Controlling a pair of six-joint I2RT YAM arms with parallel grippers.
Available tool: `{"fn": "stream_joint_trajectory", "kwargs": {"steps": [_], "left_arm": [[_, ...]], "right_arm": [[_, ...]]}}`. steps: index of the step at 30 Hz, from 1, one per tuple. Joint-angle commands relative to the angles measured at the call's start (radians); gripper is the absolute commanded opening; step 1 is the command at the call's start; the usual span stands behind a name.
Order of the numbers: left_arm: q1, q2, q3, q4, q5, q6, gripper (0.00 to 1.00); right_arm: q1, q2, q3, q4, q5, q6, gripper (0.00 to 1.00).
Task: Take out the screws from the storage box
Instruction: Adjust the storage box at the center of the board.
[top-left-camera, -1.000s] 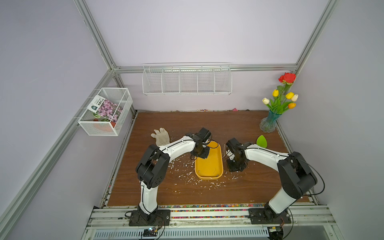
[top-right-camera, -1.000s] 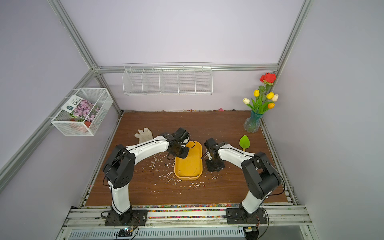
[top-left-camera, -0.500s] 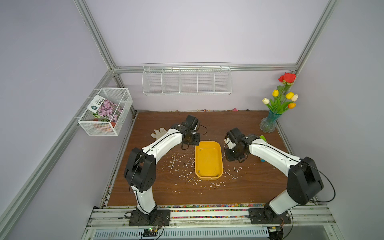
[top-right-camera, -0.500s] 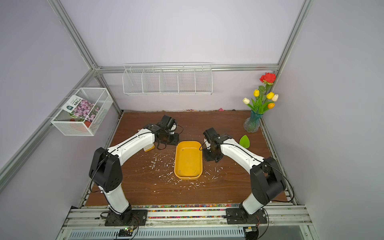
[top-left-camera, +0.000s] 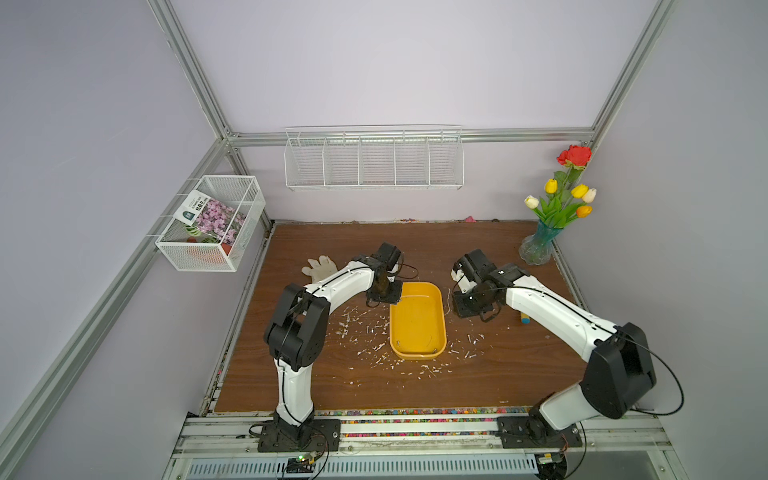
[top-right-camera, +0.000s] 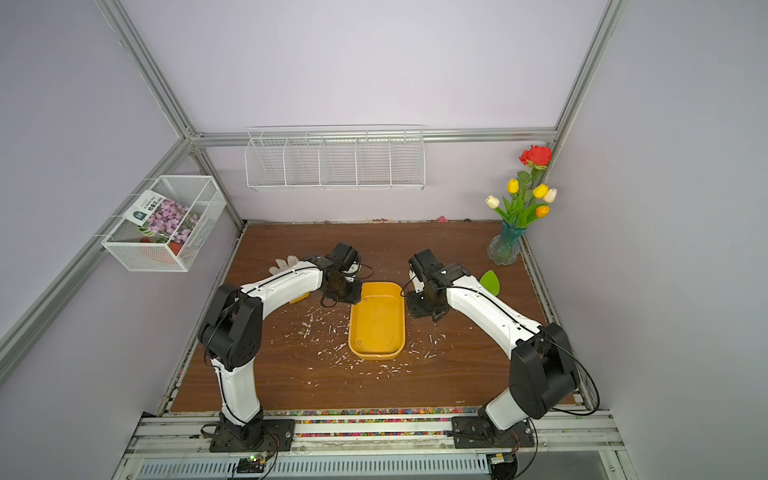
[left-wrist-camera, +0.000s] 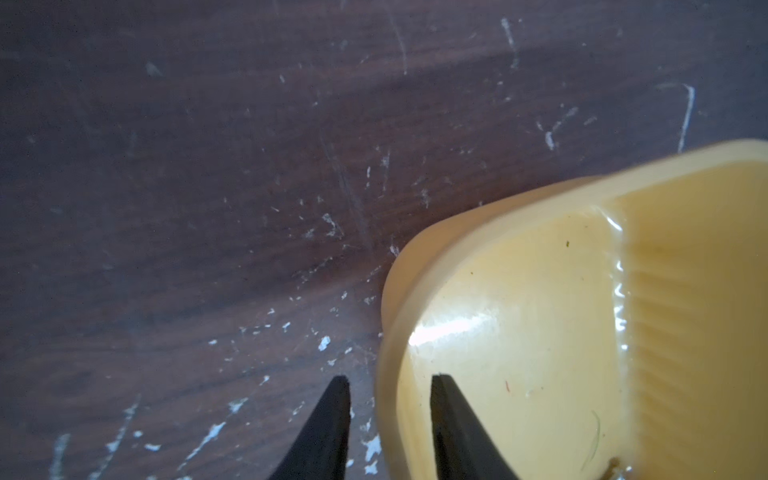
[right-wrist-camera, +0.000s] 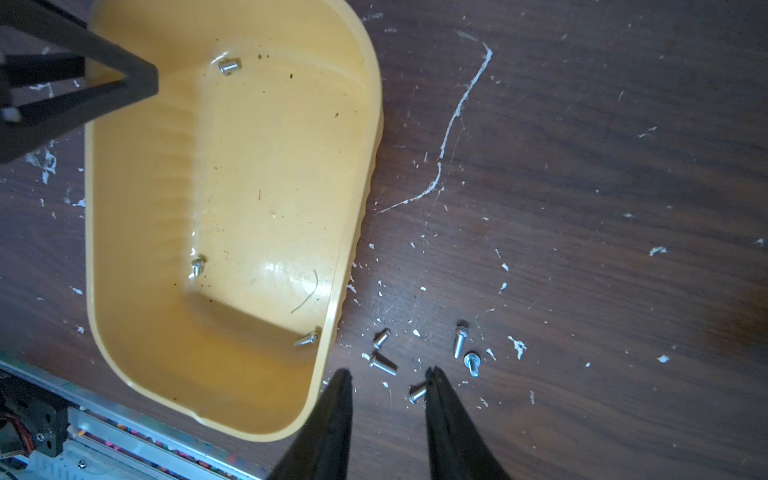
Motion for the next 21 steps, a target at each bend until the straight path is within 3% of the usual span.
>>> {"fn": "stream_joint_trajectory", "kwargs": {"steps": [1,9,14,21], "left_arm": [[0.007,0.041,0.050,-0.017,0.031,0.023,0.18],[0.025,0.052,0.115,-0.156,0.061,0.058,0.07],[0.057,0.133,0.266,-0.401,0.170,0.094,0.05],[0.063,0.216,0.329,-0.534,0.373,0.127,0.02]], "right_arm": [[0.006,-0.017,0.032,-0.026,0.013,-0.021,0.33],[0.006,-0.019,0.055,-0.025,0.006,-0.024,0.33],[0.005,-0.018,0.081,-0.021,-0.013,-0.024,0.33],[0.010,-0.015,0.094,-0.011,-0.047,-0.024,0.33]]}}
